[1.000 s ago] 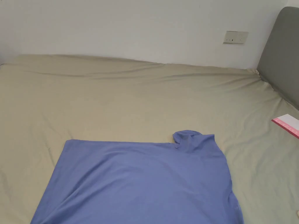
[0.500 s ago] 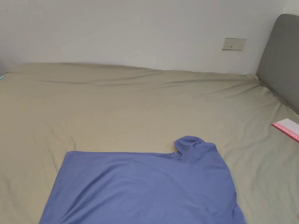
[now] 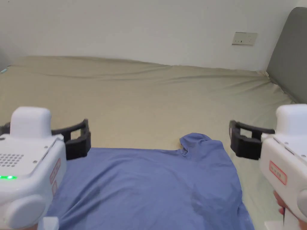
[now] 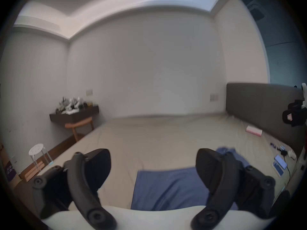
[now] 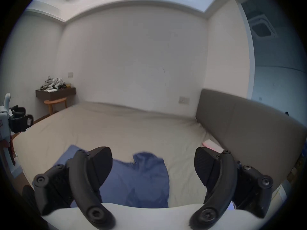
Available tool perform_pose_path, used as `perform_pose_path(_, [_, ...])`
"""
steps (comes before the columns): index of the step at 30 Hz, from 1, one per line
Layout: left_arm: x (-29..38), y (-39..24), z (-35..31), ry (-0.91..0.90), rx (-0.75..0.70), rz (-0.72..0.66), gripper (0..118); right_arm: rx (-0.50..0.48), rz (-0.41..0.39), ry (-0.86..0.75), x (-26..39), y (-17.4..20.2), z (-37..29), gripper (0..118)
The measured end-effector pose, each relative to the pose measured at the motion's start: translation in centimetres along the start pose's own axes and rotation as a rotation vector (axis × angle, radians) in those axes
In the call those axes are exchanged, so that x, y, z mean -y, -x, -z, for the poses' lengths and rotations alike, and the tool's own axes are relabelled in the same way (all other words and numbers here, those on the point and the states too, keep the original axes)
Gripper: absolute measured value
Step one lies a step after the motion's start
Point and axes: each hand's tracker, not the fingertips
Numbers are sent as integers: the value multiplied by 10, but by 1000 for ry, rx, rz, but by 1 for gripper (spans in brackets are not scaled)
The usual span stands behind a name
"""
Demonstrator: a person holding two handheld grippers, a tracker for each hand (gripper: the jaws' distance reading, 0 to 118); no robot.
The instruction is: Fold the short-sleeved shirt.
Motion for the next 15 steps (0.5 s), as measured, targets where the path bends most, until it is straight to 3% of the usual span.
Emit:
perform_pose_path(1, [-6, -7, -1, -32, 2, 10, 83, -8, -10, -34, -6, 8, -3, 91])
perform_pose_path(2, [-11, -14, -3, -55, 0, 25, 65, -12, -25, -63, -11, 17, -6, 75])
perform_pose_path(3, [-15, -21, -4, -70, 1, 40, 35, -14, -45, -86, -13, 23, -6, 40])
perform_pose_path(4, [-19, -30, -4, -89, 2, 56, 17, -10, -71, -111, -16, 33, -8, 11])
perform_pose_path(5, [-20, -36, -3, -93, 4, 68, 7, -3, -89, -127, -16, 40, -7, 2])
perform_pose_path(7, [-20, -46, -2, -115, 7, 88, 0, 0, -110, -136, -13, 47, -2, 2])
perform_pose_path(9, [-21, -53, 0, -130, 4, 101, 0, -39, -134, -83, -11, 52, 8, 2])
perform_pose_path(15, [-18, -56, 19, -96, 31, 96, 0, -30, -97, -49, 11, 49, 37, 2])
